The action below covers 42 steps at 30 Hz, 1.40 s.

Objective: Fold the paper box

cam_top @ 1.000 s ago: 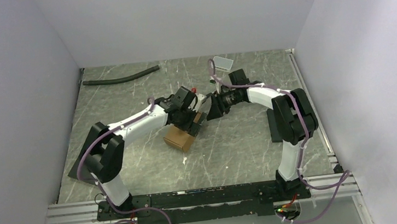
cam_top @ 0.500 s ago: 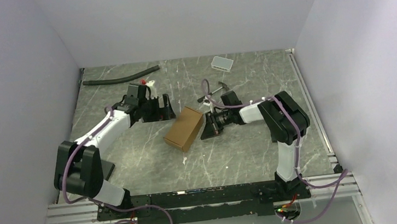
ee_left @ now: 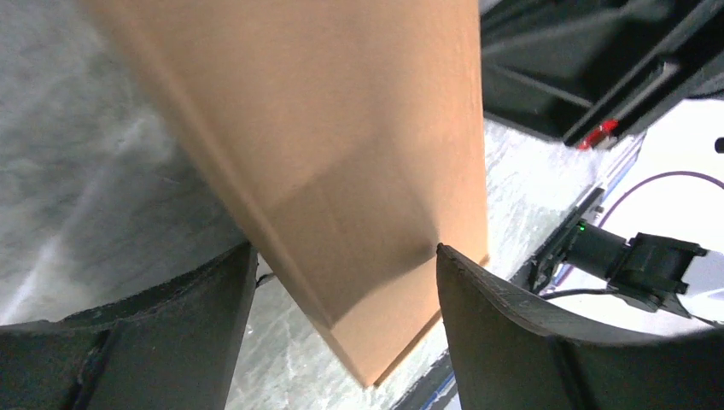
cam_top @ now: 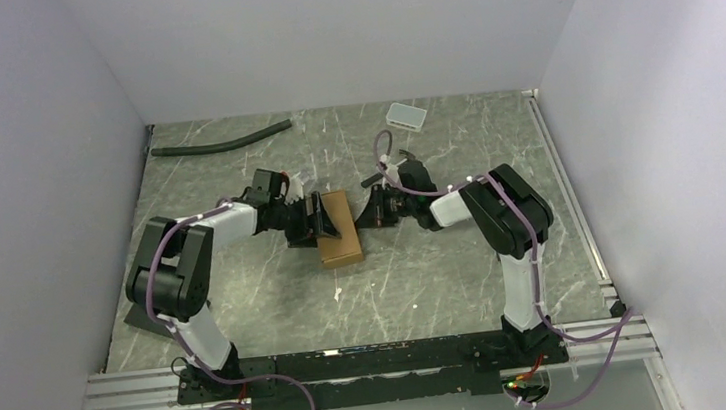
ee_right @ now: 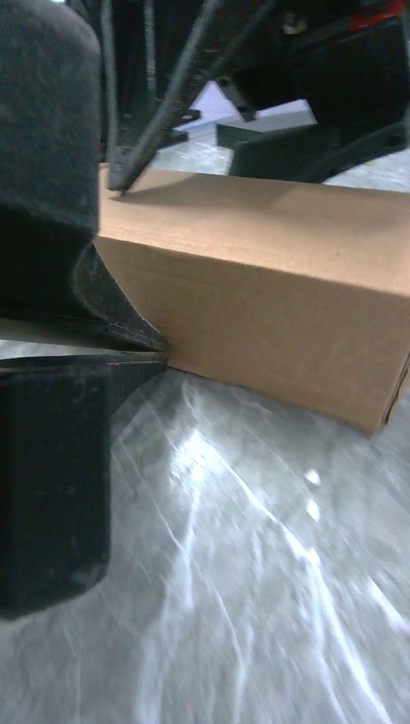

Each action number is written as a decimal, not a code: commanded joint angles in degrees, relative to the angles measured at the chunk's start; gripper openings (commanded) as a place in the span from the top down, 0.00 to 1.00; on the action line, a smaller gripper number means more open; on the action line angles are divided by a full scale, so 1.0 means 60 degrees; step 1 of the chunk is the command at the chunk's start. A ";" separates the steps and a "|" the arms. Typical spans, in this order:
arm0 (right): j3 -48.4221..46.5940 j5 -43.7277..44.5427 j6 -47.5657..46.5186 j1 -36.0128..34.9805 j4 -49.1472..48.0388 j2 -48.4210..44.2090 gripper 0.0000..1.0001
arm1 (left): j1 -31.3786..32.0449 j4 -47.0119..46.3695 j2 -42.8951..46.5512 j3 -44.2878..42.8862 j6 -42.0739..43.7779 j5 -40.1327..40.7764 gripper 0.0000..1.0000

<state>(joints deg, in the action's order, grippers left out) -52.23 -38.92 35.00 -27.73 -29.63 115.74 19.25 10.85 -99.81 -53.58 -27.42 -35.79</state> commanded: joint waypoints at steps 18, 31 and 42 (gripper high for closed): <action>-0.1245 0.0304 -0.9793 0.4238 0.7517 -0.6892 0.10 | -0.2662 0.0300 0.4221 -0.0119 -0.1532 0.0617 0.00; -0.0511 -0.1250 -0.6793 0.7557 0.7315 -0.9182 0.00 | -0.3859 0.3487 0.6162 -0.1718 -0.0159 0.2398 0.00; 0.0110 -0.0718 -0.4249 0.8165 0.6350 -0.9778 0.00 | -0.3867 0.3744 0.7248 -0.1155 0.1181 0.4016 0.00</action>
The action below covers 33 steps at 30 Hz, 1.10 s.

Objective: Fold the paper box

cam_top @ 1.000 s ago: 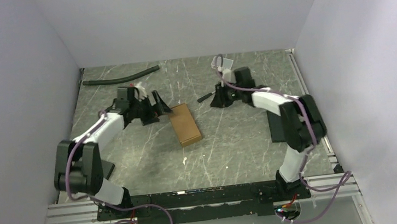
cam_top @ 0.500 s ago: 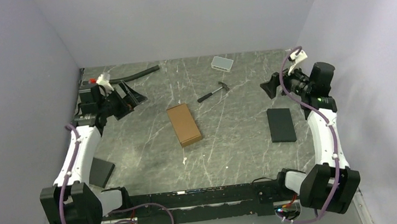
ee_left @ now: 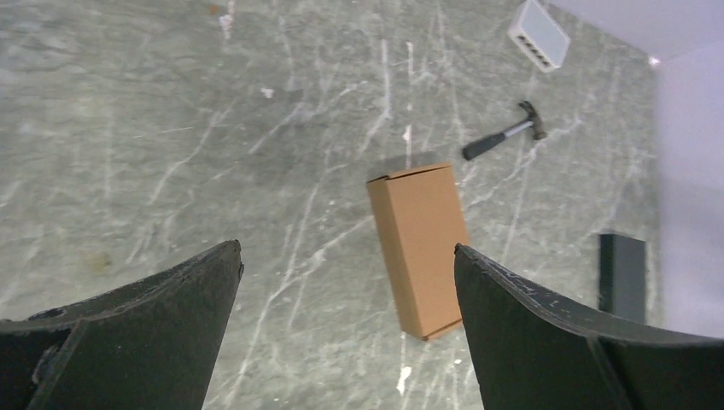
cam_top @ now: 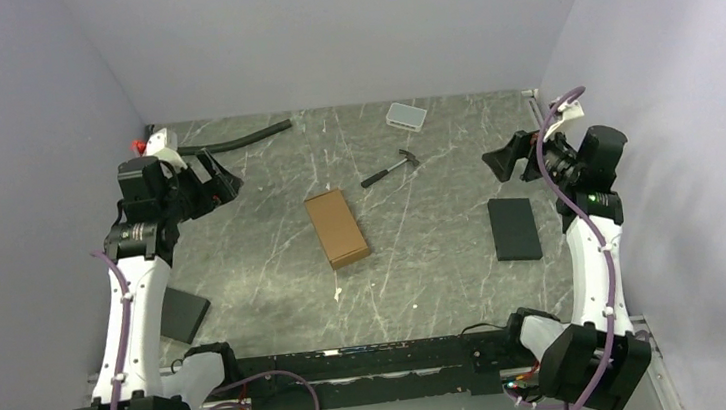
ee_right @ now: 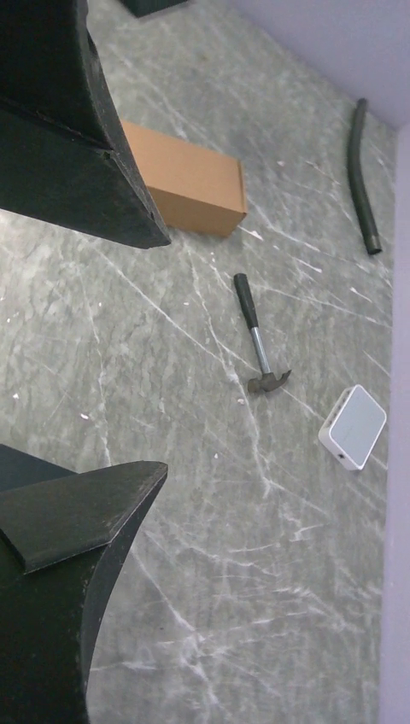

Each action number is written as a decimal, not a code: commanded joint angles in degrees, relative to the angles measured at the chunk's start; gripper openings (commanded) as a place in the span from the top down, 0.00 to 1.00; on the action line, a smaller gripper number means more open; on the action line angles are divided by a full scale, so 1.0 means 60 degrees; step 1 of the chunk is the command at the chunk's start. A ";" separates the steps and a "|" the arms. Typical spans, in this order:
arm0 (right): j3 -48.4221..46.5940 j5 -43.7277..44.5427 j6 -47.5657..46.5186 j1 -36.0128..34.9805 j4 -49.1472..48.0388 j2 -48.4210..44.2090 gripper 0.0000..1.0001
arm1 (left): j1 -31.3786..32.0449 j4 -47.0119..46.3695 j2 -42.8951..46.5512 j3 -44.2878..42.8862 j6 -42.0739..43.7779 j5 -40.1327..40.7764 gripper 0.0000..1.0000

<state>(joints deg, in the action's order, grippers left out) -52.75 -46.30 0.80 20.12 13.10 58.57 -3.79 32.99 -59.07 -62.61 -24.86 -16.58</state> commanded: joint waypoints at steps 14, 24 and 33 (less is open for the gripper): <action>0.0652 0.0586 0.1892 0.0601 -0.1312 -0.0462 0.00 | -0.0023 -0.0425 0.1088 0.1532 0.1217 0.0651 0.01; 0.0650 0.0883 0.2417 0.0602 -0.1360 -0.0483 0.00 | -0.0027 -0.0304 0.1641 0.1694 0.1344 0.0717 0.01; 0.0562 0.0949 0.2357 0.0601 -0.1233 -0.0220 0.00 | -0.0027 -0.0321 0.1583 0.1697 0.1329 0.0480 0.01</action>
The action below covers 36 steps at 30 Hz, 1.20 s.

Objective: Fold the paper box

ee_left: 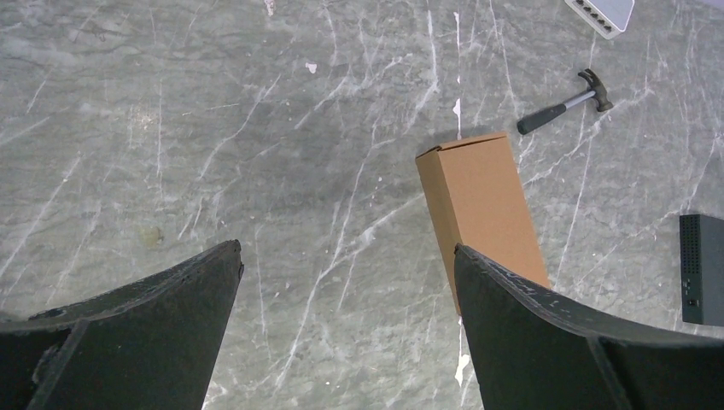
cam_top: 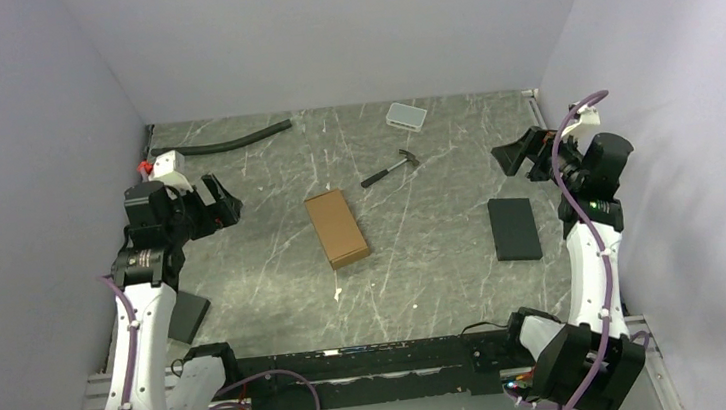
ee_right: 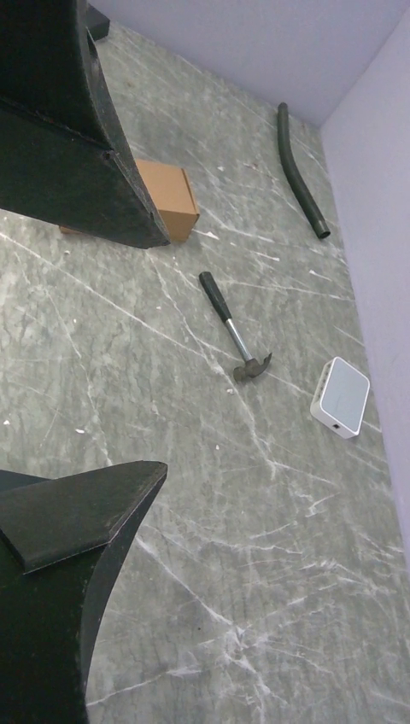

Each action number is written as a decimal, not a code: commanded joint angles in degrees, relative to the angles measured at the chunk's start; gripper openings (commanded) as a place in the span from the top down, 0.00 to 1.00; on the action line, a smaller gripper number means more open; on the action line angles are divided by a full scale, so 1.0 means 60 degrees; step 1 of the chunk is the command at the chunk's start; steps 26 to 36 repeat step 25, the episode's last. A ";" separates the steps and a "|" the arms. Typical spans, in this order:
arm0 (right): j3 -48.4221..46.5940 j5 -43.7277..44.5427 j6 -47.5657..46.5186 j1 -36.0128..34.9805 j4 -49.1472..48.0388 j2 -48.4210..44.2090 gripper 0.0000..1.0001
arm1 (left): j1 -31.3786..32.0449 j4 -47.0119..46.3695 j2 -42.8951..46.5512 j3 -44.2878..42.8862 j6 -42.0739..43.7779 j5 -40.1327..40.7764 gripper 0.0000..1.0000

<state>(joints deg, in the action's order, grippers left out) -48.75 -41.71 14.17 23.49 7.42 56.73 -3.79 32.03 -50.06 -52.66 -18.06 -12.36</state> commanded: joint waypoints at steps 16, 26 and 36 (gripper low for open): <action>-0.0279 0.0438 0.0223 0.0041 -0.0044 0.0273 0.00 | -0.0027 -0.0146 0.0038 0.0043 0.0166 -0.0342 0.01; -0.0299 0.0514 0.0203 0.0041 -0.0063 0.0251 0.00 | -0.0027 -0.0134 0.0063 0.0050 0.0183 -0.0342 0.01; -0.0299 0.0514 0.0203 0.0041 -0.0063 0.0251 0.00 | -0.0027 -0.0134 0.0063 0.0050 0.0183 -0.0342 0.01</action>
